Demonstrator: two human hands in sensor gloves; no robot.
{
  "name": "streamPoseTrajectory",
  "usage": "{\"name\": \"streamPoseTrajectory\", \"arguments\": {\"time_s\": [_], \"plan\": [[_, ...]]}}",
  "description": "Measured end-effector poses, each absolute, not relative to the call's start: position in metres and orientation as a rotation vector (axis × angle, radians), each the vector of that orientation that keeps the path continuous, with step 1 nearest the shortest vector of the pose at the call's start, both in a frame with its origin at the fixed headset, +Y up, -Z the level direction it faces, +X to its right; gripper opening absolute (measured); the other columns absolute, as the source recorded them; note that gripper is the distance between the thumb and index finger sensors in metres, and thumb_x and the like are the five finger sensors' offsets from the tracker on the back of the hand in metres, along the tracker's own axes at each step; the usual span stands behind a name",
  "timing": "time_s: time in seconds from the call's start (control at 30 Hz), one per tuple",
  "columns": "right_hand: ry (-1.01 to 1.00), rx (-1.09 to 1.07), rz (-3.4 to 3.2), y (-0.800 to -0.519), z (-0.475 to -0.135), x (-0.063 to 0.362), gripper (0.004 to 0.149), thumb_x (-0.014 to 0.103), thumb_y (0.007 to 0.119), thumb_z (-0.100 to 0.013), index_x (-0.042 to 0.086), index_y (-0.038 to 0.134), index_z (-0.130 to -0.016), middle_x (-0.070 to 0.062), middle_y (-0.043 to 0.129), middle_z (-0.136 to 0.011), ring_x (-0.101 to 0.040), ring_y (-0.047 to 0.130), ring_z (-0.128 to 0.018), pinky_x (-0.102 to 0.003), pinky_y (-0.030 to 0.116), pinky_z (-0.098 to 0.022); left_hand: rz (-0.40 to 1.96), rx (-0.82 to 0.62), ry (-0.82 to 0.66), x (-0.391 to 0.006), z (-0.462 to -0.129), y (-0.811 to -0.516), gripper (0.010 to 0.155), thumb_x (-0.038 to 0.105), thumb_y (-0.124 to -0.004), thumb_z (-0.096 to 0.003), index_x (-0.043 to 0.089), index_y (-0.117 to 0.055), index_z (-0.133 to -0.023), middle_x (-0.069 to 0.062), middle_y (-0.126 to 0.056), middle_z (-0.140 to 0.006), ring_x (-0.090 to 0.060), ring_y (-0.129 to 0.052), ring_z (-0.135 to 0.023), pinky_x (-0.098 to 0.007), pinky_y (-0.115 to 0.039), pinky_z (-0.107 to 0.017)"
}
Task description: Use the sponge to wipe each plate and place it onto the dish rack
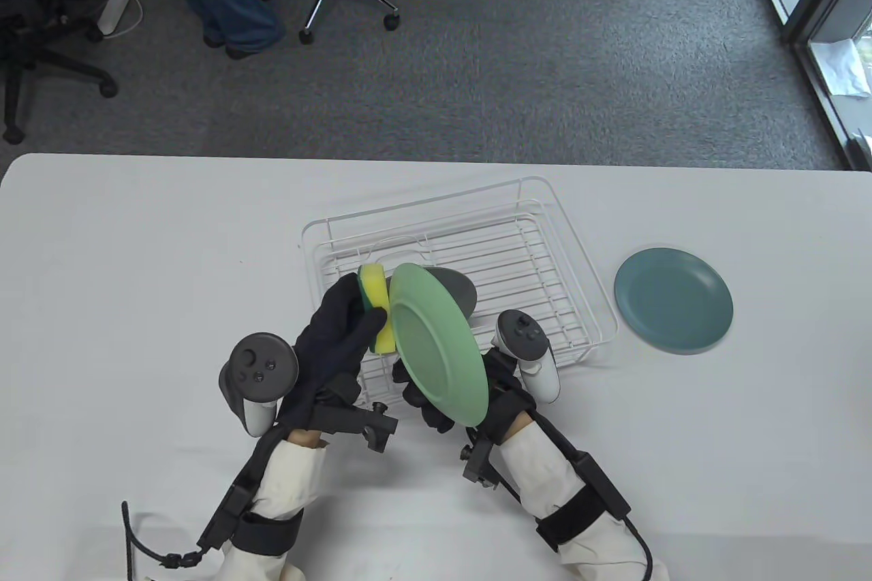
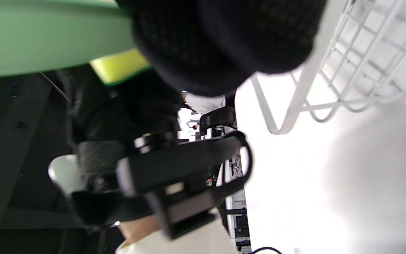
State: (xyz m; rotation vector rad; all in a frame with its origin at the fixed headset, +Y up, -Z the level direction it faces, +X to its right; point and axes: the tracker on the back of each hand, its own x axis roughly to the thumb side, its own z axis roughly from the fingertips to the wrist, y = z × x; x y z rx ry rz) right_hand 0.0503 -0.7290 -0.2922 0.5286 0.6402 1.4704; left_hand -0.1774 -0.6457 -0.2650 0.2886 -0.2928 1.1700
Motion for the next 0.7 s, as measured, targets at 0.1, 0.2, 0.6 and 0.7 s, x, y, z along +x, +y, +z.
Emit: {"name": "streamPoseTrajectory", "arguments": {"time_s": [0.1, 0.2, 0.6, 0.7], "plan": [[0.649, 0.505, 1.487, -0.733, -0.292, 0.049, 0.043, 0.021, 0.058, -0.063, -0.008, 0.07, -0.092, -0.016, 0.089, -0.055, -0.009, 0.092, -0.034, -0.019, 0.086, -0.023, 1.164, 0.351, -0.34, -0.176, -0.255, -0.633, 0.074, 0.042, -0.074, -0.0546, -0.004, -0.057, -0.11, -0.029, -0.078, -0.099, -0.043, -0.09, -0.079, -0.046, -0.085, -0.055], [0.65, 0.49, 1.497, -0.735, -0.293, 0.05, 0.043, 0.021, 0.058, -0.063, -0.009, 0.07, -0.092, -0.016, 0.089, -0.055, -0.009, 0.093, -0.034, -0.019, 0.086, -0.024, 1.121, 0.406, -0.395, -0.17, -0.245, -0.623, 0.075, 0.042, -0.075, -0.0544, -0.004, -0.056, -0.111, -0.028, -0.076, -0.1, -0.043, -0.089, -0.08, -0.046, -0.084, -0.056], [0.671, 0.436, 1.366, -0.741, -0.294, 0.053, 0.044, 0.022, 0.056, -0.064, -0.008, 0.067, -0.094, -0.013, 0.088, -0.057, -0.006, 0.092, -0.036, -0.017, 0.087, -0.025, 0.919, 0.435, -0.622, -0.123, -0.215, -0.61, 0.076, 0.042, -0.078, -0.0523, -0.001, -0.057, -0.111, -0.026, -0.077, -0.102, -0.042, -0.089, -0.082, -0.047, -0.084, -0.057], [0.686, 0.437, 1.271, -0.74, -0.294, 0.055, 0.044, 0.022, 0.055, -0.065, -0.008, 0.066, -0.095, -0.013, 0.088, -0.058, -0.006, 0.092, -0.037, -0.016, 0.087, -0.026, 0.832, 0.416, -0.63, -0.118, -0.218, -0.614, 0.076, 0.043, -0.079, -0.0515, 0.0, -0.059, -0.111, -0.025, -0.078, -0.102, -0.042, -0.09, -0.082, -0.047, -0.084, -0.057]]}}
